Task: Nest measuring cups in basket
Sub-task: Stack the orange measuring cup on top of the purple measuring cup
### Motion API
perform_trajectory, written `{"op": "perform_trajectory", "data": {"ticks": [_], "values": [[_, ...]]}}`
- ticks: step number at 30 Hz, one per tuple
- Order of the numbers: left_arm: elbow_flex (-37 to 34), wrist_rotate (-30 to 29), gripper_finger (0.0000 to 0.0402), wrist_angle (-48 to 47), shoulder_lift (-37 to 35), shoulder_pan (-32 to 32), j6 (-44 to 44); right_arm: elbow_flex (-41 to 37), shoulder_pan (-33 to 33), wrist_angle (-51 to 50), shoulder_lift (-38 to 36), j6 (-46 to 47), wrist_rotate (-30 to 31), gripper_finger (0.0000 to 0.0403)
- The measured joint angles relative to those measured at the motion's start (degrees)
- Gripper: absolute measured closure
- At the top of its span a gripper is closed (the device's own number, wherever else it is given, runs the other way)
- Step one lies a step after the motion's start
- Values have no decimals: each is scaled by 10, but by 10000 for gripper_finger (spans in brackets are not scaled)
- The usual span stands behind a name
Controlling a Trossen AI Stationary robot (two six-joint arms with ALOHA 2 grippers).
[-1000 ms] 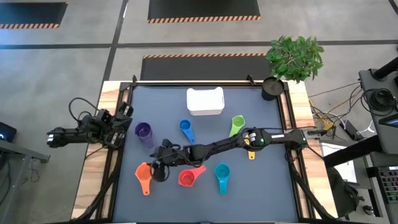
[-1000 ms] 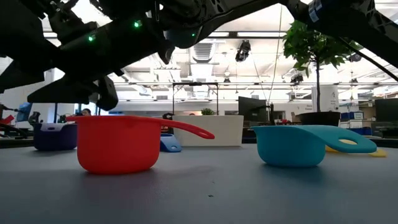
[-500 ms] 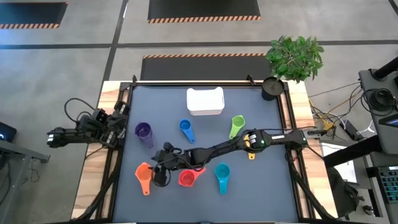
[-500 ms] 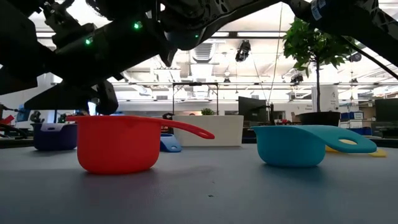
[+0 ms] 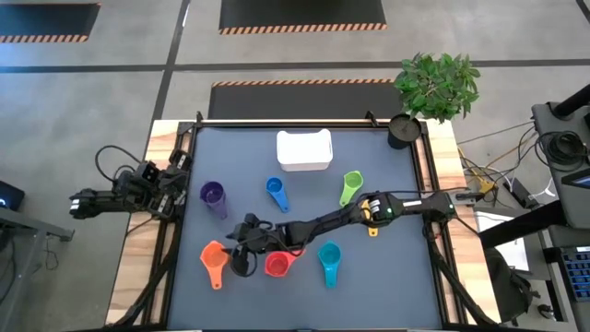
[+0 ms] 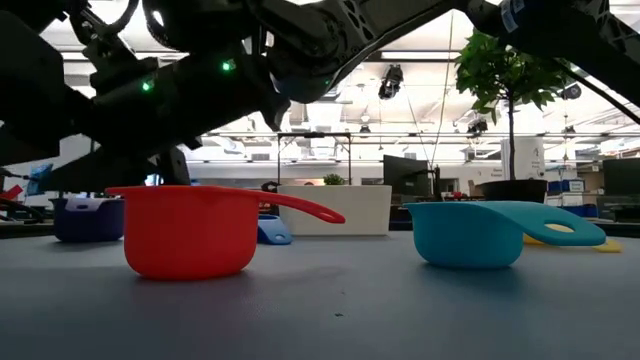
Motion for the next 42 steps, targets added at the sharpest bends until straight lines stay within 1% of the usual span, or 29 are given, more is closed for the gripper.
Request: {"op": "perform_trajectory", "data": {"ticks": [7, 11, 14, 19, 27, 30, 33, 34, 36, 38, 42], "values": [[0, 0, 402, 0, 0, 0, 7, -26, 4, 45, 0, -14, -13, 193], [0, 0, 402, 0, 0, 0, 21, -16, 4, 75, 25, -9, -29, 193], [0, 0, 402, -1, 0, 0, 21, 11, 4, 54, 46, -9, -32, 199], [0, 0, 402, -1, 0, 0, 20, 34, 1, 37, 48, -22, -27, 214], [0, 0, 402, -1, -1, 0, 20, 38, -5, 32, 47, -28, -25, 216], [0, 0, 402, -2, -1, 0, 18, 38, -6, 1, 40, -67, -26, 216], [0, 1, 402, -11, -1, 0, -8, 38, -5, -60, 18, -149, -22, 216], [0, 1, 402, -12, 1, 0, -13, 38, -4, -81, 6, -180, -9, 216], [15, 9, 402, -46, 2, 0, -16, 36, 1, -116, -23, -241, 14, 222], [47, 16, 402, -122, 5, 0, -17, 33, 3, -149, -50, -287, 18, 238], [119, 16, 402, -287, 32, -2, -24, 12, 3, -259, -97, -344, 13, 300]]}}
